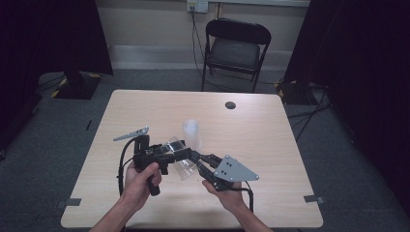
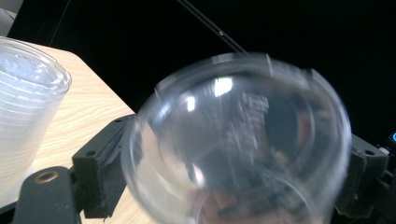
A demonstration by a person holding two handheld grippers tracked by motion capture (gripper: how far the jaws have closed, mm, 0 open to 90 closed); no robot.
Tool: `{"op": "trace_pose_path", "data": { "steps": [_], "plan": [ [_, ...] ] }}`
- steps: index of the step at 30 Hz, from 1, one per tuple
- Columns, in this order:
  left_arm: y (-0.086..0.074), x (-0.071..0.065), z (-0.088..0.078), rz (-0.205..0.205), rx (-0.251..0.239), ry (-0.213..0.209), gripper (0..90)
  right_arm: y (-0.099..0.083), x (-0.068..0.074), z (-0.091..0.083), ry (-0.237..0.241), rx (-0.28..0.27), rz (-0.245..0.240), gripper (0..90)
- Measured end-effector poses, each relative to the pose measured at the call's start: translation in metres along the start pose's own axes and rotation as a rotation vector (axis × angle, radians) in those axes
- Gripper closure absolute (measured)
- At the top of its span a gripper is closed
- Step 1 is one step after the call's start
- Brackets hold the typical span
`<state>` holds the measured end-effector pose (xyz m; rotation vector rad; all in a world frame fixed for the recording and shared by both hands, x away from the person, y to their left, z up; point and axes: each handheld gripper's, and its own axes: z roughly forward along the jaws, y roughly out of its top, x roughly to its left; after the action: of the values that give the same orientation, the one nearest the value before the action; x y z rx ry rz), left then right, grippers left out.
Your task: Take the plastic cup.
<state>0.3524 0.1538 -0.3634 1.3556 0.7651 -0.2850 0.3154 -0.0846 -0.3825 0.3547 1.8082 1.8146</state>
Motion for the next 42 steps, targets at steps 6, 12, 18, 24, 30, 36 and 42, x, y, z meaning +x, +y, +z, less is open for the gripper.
{"op": "trace_pose_path", "data": {
  "steps": [6,12,18,24,30,36,42],
  "plan": [
    [0.002,0.0,-0.003,0.046,-0.004,0.033,15.3,-0.002,0.002,-0.005,0.016,0.027,0.014,90.0],
    [0.002,-0.001,-0.003,0.142,0.009,0.094,15.5,-0.009,0.001,-0.012,0.032,0.095,0.034,90.0],
    [0.002,0.001,-0.004,0.192,0.013,0.145,15.4,-0.016,-0.005,-0.014,0.049,0.152,0.082,90.0],
    [0.002,0.0,-0.004,0.25,0.003,0.201,15.7,-0.021,-0.008,-0.015,0.071,0.217,0.135,90.0],
    [0.001,0.0,-0.003,0.318,0.007,0.263,16.7,-0.023,-0.016,-0.016,0.078,0.289,0.206,90.0],
    [0.0,0.0,-0.003,0.37,0.028,0.311,19.5,-0.026,-0.025,-0.019,0.078,0.349,0.263,90.0],
    [-0.002,0.0,-0.002,0.406,0.073,0.329,19.7,-0.027,-0.035,-0.02,0.076,0.4,0.324,90.0]
  ]
}}
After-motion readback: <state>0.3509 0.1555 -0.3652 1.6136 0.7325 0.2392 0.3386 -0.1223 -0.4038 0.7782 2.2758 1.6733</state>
